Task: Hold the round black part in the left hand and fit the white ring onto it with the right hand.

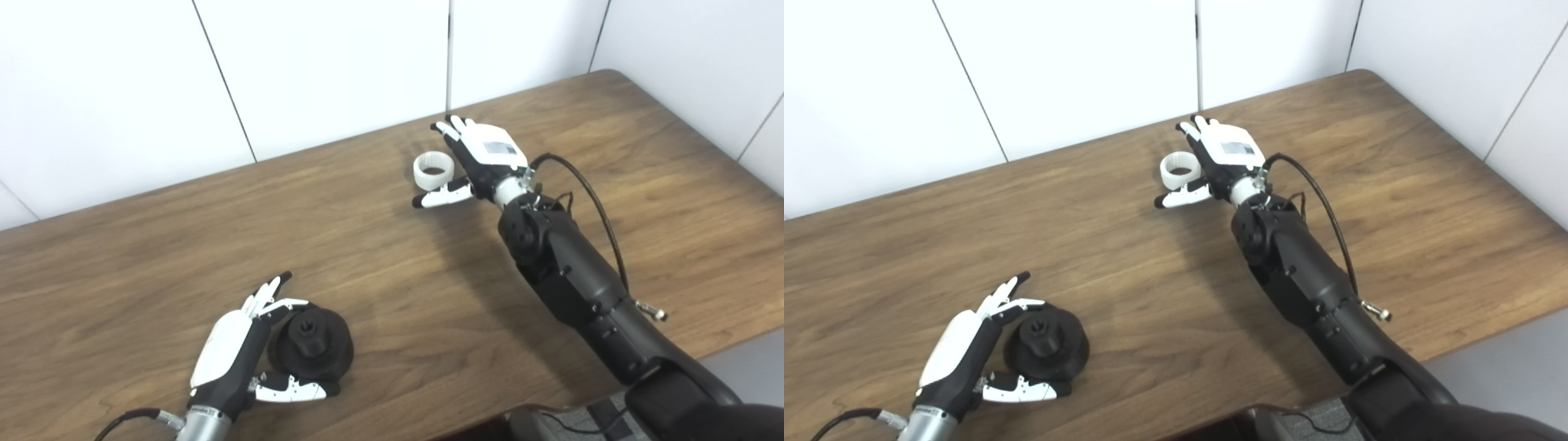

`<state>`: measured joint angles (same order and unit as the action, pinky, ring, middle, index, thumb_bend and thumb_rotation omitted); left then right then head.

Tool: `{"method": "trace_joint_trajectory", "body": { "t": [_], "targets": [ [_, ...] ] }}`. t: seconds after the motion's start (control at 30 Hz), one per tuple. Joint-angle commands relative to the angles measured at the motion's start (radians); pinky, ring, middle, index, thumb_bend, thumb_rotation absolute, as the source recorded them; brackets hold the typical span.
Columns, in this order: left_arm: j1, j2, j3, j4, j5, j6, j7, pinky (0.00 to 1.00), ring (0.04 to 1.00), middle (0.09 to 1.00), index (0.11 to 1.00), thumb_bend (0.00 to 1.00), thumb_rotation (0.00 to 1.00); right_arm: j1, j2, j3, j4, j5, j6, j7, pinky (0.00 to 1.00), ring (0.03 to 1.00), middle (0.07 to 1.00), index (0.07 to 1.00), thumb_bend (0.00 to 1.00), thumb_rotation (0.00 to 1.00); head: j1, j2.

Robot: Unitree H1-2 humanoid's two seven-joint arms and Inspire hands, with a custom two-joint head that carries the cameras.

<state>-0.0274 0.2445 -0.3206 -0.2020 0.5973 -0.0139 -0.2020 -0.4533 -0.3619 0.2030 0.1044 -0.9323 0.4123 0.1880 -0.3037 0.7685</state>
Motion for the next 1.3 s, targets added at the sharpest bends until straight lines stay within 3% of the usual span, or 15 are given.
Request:
{"method": "trace_joint_trajectory", "body": {
  "t": [0.0, 0.43, 0.67, 1.27],
  "targets": [
    [-0.018, 0.005, 0.003, -0.017, 0.018, -0.008, 0.007, 1.0, 1.0, 1.0, 0.636, 0.95, 0.31, -0.067, -0.016, 0.001, 0.006, -0.005, 0.003, -0.021, 0.91, 1.0, 1.0, 0.937, 0.92, 0.57, 0.0, 0.0],
    [-0.024, 0.0, 0.004, -0.024, 0.024, -0.002, 0.002, 1.0, 1.0, 1.0, 0.639, 0.95, 0.3, -0.102, -0.019, 0.026, 0.13, 0.019, -0.01, -0.063, 0.92, 1.0, 1.0, 0.917, 0.91, 0.59, 0.02, 0.005],
    [-0.022, -0.006, 0.003, -0.032, 0.034, 0.007, -0.003, 1.0, 1.0, 1.0, 0.639, 0.95, 0.3, -0.103, -0.015, 0.036, 0.169, 0.036, -0.023, -0.101, 0.9, 0.989, 1.0, 0.853, 0.87, 0.53, 0.032, 0.007],
    [-0.022, -0.013, 0.007, -0.053, 0.034, 0.031, -0.011, 1.0, 1.0, 1.0, 0.638, 0.95, 0.3, -0.112, 0.007, 0.068, 0.23, 0.087, -0.044, -0.178, 0.91, 0.97, 0.973, 0.742, 0.82, 0.51, 0.072, 0.018]
  ]
}}
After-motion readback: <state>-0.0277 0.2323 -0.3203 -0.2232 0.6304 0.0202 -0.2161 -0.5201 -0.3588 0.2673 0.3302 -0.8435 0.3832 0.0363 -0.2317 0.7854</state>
